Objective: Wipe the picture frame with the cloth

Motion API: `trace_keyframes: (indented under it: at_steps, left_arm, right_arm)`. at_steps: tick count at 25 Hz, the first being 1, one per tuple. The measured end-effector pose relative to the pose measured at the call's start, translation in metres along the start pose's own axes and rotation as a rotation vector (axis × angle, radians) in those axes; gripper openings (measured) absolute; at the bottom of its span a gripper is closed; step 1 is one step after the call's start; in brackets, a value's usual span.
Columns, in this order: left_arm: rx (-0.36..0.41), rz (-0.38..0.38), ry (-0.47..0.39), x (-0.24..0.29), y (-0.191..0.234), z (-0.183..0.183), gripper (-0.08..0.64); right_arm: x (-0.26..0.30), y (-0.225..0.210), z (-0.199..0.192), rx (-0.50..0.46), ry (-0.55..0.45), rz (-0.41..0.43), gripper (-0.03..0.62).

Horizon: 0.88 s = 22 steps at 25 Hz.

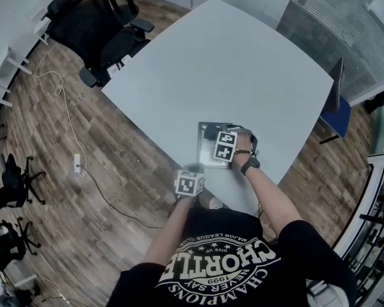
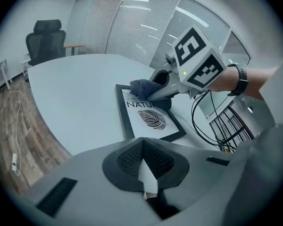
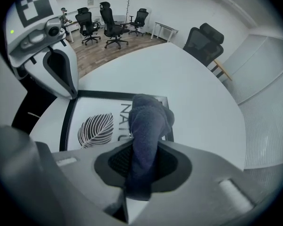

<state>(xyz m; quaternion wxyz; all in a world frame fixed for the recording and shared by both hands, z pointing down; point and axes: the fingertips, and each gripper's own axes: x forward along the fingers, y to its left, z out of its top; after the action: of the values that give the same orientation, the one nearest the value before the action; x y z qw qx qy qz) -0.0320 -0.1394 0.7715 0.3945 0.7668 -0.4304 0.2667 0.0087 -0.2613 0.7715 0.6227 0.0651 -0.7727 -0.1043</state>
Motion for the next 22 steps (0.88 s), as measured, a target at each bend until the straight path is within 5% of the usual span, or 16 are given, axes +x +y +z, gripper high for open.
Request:
trace_keyframes:
  at_steps: [11,22]
  left_arm:
    - [0.008,0.001,0.008,0.001,-0.005,0.001,0.005]
    - [-0.009,-0.010,0.002,0.002,-0.005,0.000,0.005]
  right_arm:
    - [-0.017,-0.004,-0.043,0.108,0.015,-0.030,0.075]
    - [-0.007,0.018,0.058,0.032,-0.131,0.063,0.075]
